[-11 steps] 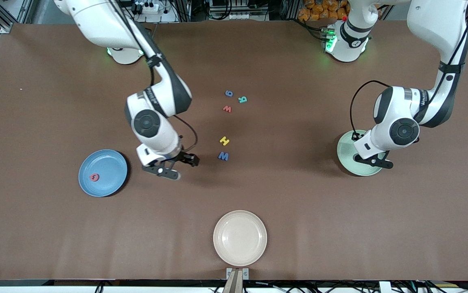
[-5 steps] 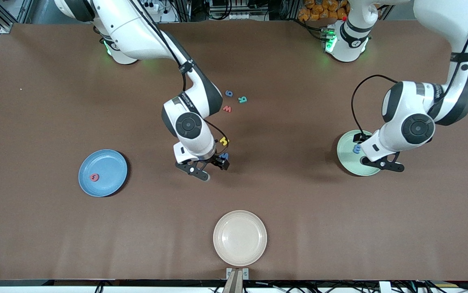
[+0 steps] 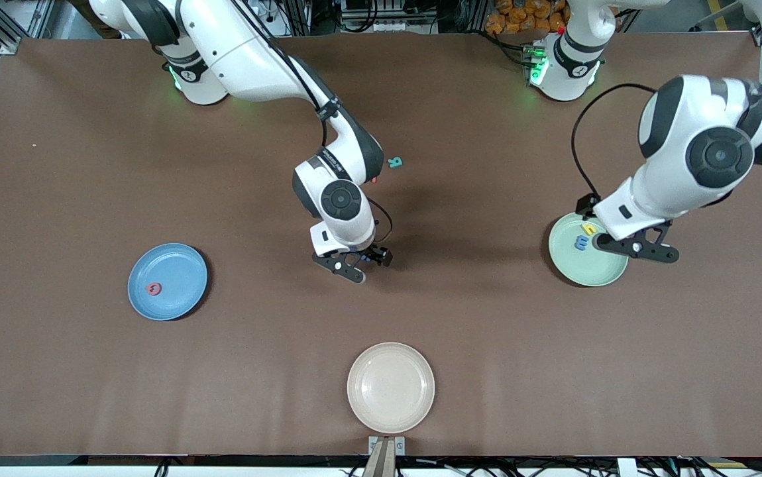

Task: Sort uppercase to blue plate, lowercase to green plate
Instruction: 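Release the m onto the green plate while the right gripper grasps the W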

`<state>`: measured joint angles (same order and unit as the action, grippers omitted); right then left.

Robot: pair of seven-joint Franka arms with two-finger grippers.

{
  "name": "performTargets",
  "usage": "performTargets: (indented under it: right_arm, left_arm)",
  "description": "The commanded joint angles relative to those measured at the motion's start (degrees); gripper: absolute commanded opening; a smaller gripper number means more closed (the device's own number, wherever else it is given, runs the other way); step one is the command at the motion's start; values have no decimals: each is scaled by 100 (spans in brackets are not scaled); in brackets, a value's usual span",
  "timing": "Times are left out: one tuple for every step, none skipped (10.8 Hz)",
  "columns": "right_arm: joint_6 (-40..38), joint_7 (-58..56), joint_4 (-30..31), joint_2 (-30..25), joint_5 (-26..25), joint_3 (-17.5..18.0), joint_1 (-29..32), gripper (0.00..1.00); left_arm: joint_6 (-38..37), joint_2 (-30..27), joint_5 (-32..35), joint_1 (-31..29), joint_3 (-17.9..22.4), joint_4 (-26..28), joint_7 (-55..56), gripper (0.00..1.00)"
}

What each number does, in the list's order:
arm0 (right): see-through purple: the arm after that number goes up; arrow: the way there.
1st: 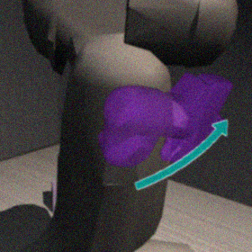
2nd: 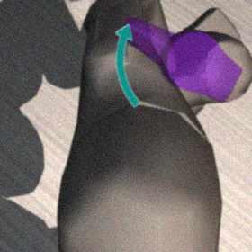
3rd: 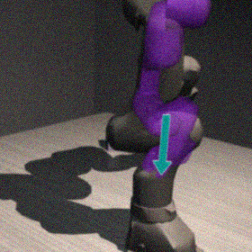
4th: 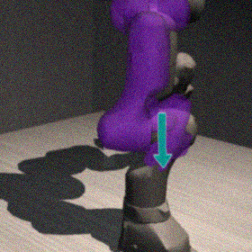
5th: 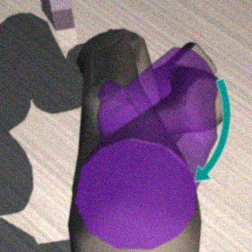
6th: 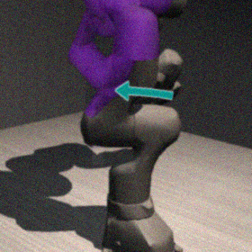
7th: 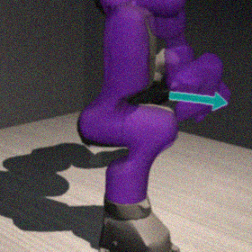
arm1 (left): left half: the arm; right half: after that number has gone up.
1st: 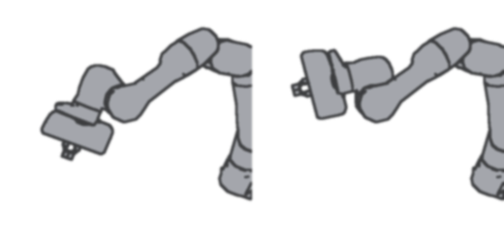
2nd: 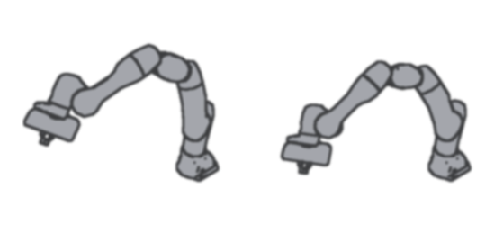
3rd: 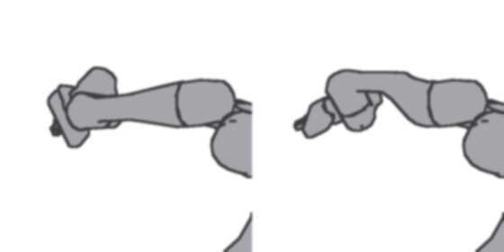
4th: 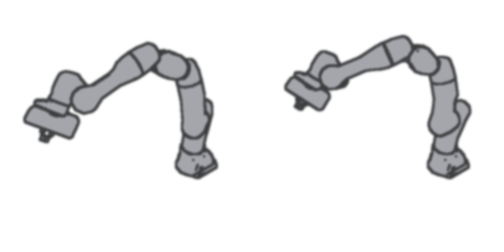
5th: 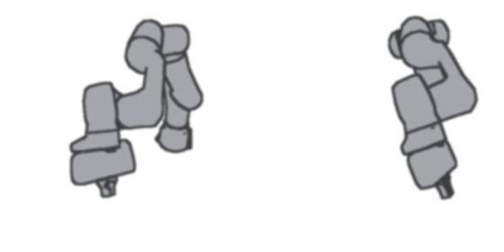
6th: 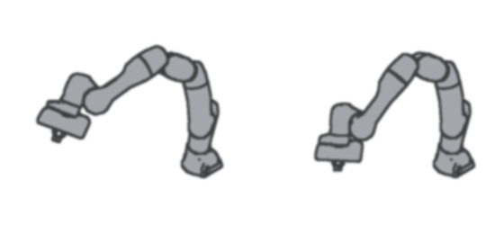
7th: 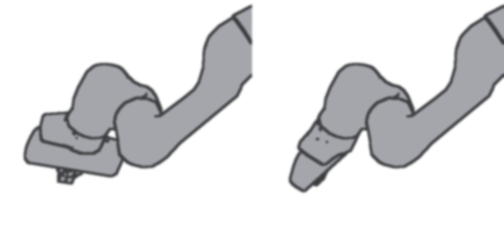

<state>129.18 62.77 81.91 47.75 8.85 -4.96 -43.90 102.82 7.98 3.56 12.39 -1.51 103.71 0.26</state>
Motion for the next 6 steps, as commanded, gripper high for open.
performTargets:
  right_arm:
    - [-16,25,-211,182,109,-22,5,100]
    - [71,34,-202,217,117,-22,5,100]
    - [220,42,-193,235,126,-22,-4,100]
    - [352,51,-184,270,135,-22,-48,100]
    - [388,51,-184,313,109,-22,-74,100]
    - [441,25,-184,340,91,-22,-101,100]
  left_arm:
    - [-140,-209,-294,158,-382,35,604,100]
    - [-140,-227,-286,167,-663,26,990,100]
    - [-131,-244,-285,167,-997,18,1490,100]
    - [-139,-245,-251,167,-1409,18,2008,100]
    - [-131,-218,-224,176,-1779,18,2666,100]
    - [-79,-201,-215,185,-2087,26,3133,100]
